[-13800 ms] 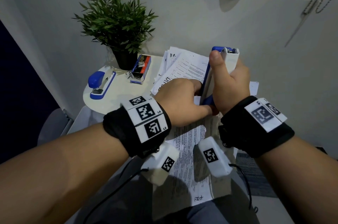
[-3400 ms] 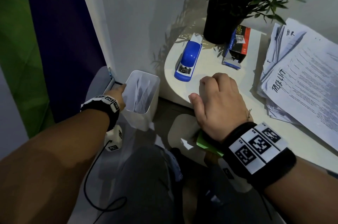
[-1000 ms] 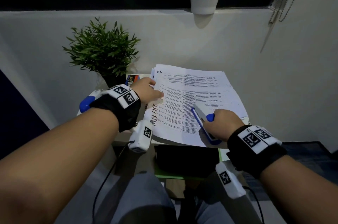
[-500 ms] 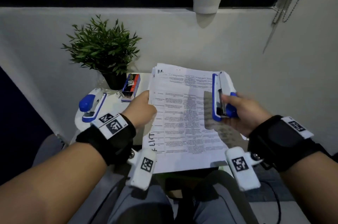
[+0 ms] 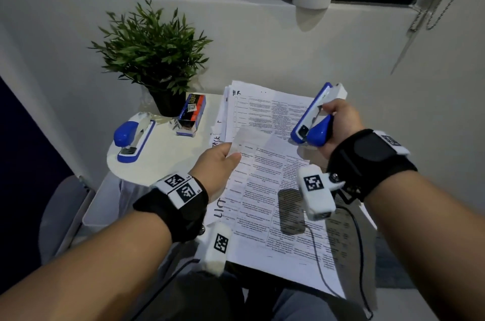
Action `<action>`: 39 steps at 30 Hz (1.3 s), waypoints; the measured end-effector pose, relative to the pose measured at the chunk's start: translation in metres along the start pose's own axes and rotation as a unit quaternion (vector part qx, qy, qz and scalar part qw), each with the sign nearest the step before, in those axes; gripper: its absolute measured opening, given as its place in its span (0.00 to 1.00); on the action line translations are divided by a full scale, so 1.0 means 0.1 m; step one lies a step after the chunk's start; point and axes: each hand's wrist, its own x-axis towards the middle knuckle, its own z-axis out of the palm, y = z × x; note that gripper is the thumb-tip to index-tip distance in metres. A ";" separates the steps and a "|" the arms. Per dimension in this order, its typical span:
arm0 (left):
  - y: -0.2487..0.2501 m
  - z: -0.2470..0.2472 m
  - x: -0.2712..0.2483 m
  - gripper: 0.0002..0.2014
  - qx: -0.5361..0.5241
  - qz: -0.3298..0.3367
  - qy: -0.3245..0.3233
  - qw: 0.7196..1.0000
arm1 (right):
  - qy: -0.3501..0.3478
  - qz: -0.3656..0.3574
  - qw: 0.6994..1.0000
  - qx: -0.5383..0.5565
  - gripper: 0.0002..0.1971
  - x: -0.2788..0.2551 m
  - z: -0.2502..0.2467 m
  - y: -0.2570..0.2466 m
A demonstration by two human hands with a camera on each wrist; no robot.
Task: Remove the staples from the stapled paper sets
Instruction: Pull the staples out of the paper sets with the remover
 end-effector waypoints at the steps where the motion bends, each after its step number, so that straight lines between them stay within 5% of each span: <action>1: 0.00 0.00 -0.01 0.11 -0.006 0.003 -0.002 1.000 | 0.015 -0.013 1.000 0.003 0.09 -0.01 0.07 -0.01; 3: -0.01 -0.01 -0.01 0.12 -0.021 0.011 -0.004 1.000 | 0.048 -0.062 0.997 -0.008 0.07 0.02 0.19 -0.01; 7: -0.05 -0.02 -0.01 0.11 -0.030 0.029 0.005 0.999 | 0.049 -0.119 0.984 -0.126 0.27 0.19 0.33 0.11; 12: -0.09 -0.02 -0.02 0.11 -0.035 0.048 0.016 0.998 | 0.029 -0.170 0.949 -0.264 0.15 0.01 0.53 0.25; 15: -0.11 -0.01 -0.03 0.11 -0.033 0.063 0.012 0.997 | 0.045 -0.200 0.935 -0.290 0.20 0.06 0.52 0.29; 26: -0.13 -0.04 -0.04 0.10 -0.009 0.069 0.017 0.997 | 0.056 -0.188 0.929 -0.313 0.28 0.12 0.58 0.32; 36: -0.13 -0.04 -0.02 0.12 0.008 0.056 0.040 0.998 | 0.126 -0.225 0.961 -0.098 0.18 0.08 0.28 -0.07; 39: -0.15 -0.04 0.00 0.12 0.016 0.060 0.043 0.997 | 0.058 -0.197 0.960 -0.193 0.13 -0.06 0.14 -0.11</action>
